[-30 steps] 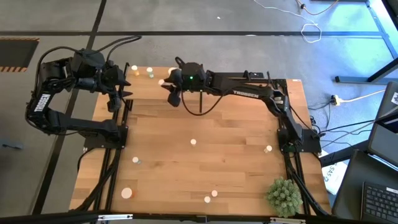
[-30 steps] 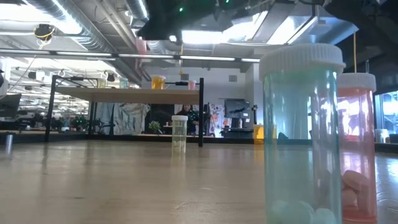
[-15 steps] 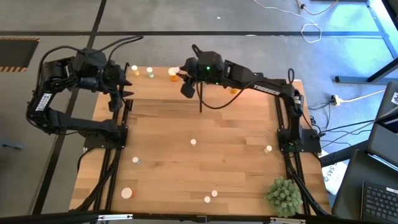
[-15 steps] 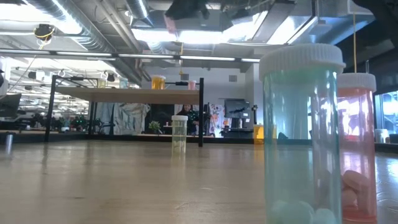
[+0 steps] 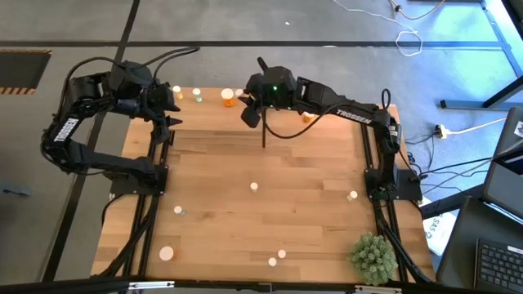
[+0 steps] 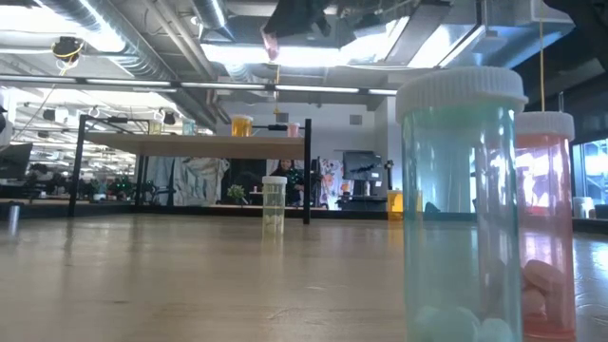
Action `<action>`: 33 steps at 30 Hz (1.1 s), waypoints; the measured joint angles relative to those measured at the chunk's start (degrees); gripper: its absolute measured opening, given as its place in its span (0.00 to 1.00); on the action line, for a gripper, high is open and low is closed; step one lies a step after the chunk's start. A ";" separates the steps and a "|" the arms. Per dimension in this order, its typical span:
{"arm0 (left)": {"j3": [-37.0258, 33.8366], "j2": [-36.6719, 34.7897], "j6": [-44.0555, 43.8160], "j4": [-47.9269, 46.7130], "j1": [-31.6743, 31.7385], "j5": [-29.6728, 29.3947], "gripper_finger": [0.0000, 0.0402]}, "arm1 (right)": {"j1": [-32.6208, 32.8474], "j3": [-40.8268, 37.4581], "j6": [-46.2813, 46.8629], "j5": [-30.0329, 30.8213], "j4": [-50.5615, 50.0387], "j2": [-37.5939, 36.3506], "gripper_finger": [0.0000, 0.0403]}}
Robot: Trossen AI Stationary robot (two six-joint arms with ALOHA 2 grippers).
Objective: Pick and place medicine bottles onto shelf by color
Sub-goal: Put the top red pill bottle on the shelf aligned with the red pill bottle on the shelf
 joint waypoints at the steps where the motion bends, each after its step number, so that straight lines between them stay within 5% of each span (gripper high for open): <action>1: 0.00 0.06 0.00 0.02 0.00 0.00 0.43 | 0.02 0.00 0.10 0.82 -0.86 0.00 0.28; 16: 0.00 0.57 0.03 -0.07 0.00 0.00 0.43 | 0.07 -0.02 2.81 8.11 -9.13 -3.04 0.28; 21: 0.00 0.59 1.20 -0.07 0.00 0.00 0.43 | 0.29 -5.47 3.54 8.50 -6.22 -6.08 0.28; 25: 0.00 0.59 2.92 -0.02 0.00 0.00 0.43 | 0.42 -16.14 7.48 8.34 2.15 -11.36 0.28; 33: 0.00 1.29 2.97 2.06 0.01 -0.01 0.43 | 0.44 -41.79 3.27 3.41 43.05 -17.38 0.28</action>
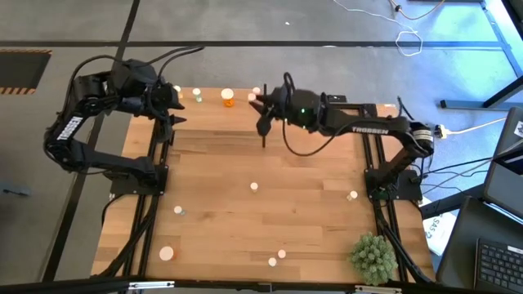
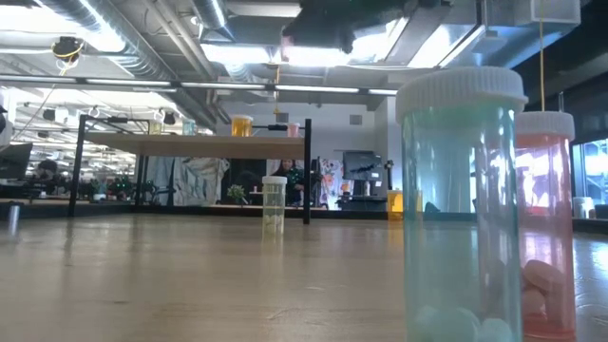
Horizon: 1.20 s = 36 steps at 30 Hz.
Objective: Pick and place medicine bottles onto shelf by color
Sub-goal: Put the top red pill bottle on the shelf aligned with the red pill bottle on the shelf
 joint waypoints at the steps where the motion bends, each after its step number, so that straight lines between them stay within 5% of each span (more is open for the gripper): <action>1: 0.00 0.23 0.00 0.35 0.03 0.01 0.43 | 0.02 -2.32 -0.19 -0.10 3.22 0.01 0.28; 13: 0.00 4.98 0.11 0.45 0.05 0.03 0.43 | -2.13 -19.77 -3.31 -0.03 21.37 -0.10 0.28; 28: 0.00 7.16 1.28 2.54 0.05 0.03 0.43 | -5.80 -20.58 -8.37 -11.06 27.65 4.74 0.28; 36: 0.00 7.15 1.03 2.92 0.05 0.05 0.43 | -5.73 -15.49 -12.01 -11.69 27.47 10.26 0.28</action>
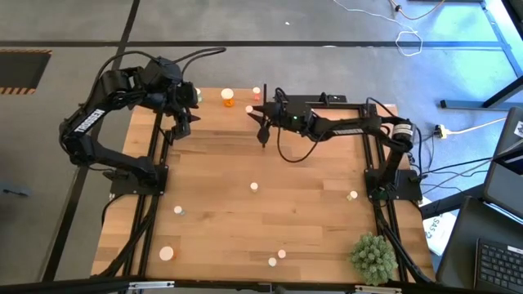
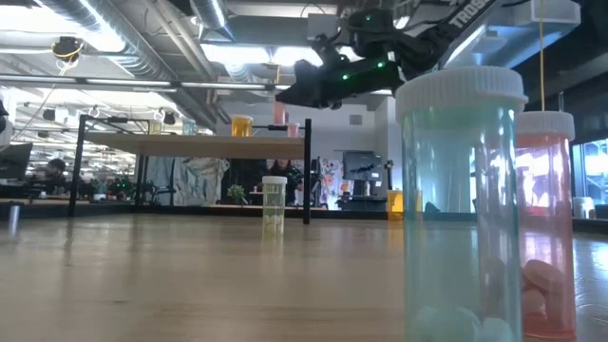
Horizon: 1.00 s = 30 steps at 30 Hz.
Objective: Pick and place medicine bottles onto shelf by color
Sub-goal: Put the top red pill bottle on the shelf aligned with the red pill bottle on the shelf
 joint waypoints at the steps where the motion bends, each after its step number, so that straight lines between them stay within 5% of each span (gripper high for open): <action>1: 0.00 -0.02 0.00 -0.02 0.00 -0.02 0.43 | -0.08 0.27 -0.32 0.04 -0.44 0.28 0.28; 30: 0.00 -0.02 0.00 0.00 0.00 -0.01 0.43 | -1.88 -2.41 6.03 5.16 -2.04 0.31 0.28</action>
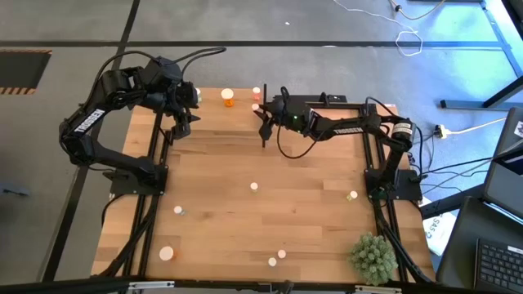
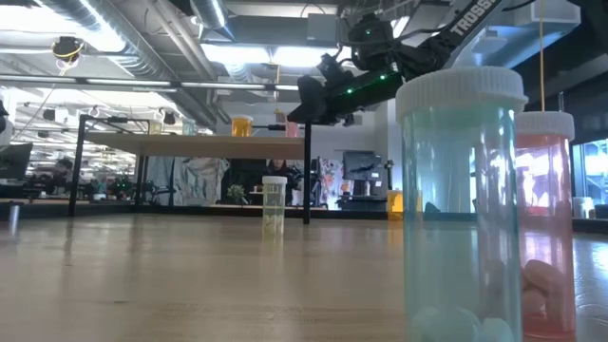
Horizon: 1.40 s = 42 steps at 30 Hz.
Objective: Pick and place medicine bottles onto shelf by color
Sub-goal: Put the top red pill bottle on the shelf aligned with the red pill bottle on the shelf, then put the top big orange pill bottle on the shelf aligned with the orange pill bottle on the shelf
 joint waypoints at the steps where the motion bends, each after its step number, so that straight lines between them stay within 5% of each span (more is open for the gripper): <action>1: 0.00 0.00 0.00 0.00 0.00 0.01 0.43 | 0.00 0.00 0.99 0.00 -0.23 0.00 0.28; 20: 0.00 0.00 0.07 0.00 0.00 0.00 0.43 | 0.01 0.07 4.36 0.84 -2.60 -0.26 0.28; 32: 0.00 0.00 0.09 0.00 0.00 0.01 0.43 | 0.00 0.07 4.29 1.02 -2.71 -0.24 0.44; 42: 0.00 0.00 0.09 -0.02 0.00 0.01 0.43 | 0.18 -0.11 4.33 0.23 -3.57 -1.20 0.46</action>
